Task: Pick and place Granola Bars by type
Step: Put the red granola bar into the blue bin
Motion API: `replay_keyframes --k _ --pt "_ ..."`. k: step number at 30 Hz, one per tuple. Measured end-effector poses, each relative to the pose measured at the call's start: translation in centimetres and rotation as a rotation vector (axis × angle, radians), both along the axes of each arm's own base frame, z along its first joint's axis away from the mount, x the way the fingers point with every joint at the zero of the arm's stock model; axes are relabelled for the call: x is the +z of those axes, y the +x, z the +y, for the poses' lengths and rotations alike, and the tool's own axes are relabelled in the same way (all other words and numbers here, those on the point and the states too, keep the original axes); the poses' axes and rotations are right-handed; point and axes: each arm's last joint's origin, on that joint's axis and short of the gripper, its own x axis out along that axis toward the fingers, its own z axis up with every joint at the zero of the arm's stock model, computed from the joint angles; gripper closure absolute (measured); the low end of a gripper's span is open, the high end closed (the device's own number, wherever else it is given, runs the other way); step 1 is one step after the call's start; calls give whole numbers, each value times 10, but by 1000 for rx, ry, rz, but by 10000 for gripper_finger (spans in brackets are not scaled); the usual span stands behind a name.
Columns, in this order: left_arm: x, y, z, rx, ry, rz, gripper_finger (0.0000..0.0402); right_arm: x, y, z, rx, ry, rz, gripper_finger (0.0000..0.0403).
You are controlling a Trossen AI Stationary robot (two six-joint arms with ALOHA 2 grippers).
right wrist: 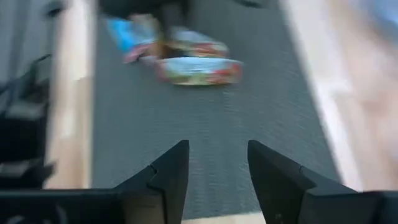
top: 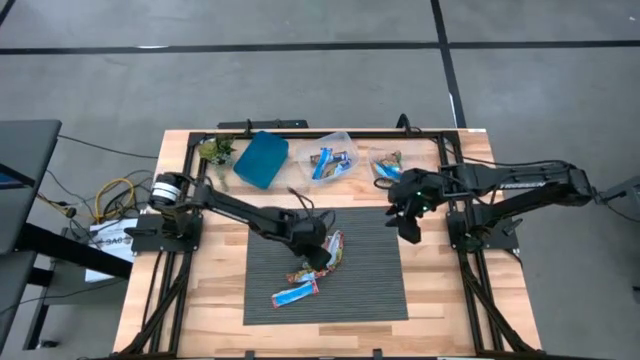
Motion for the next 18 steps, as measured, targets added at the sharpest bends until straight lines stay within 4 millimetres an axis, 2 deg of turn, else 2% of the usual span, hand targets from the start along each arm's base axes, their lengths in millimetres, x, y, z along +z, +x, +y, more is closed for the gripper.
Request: replay_keyframes --k 4,10,14,18 --pt "-13 0 -9 2 17 38 247 2 2 8 185 55 -51 254" --pt "-19 1 -13 29 39 47 270 3 3 7 212 52 -73 262" --pt "-20 2 -12 50 30 45 310 3 4 5 205 49 -81 269" --pt "-19 3 -13 50 9 35 374 4 5 5 220 37 -104 274"
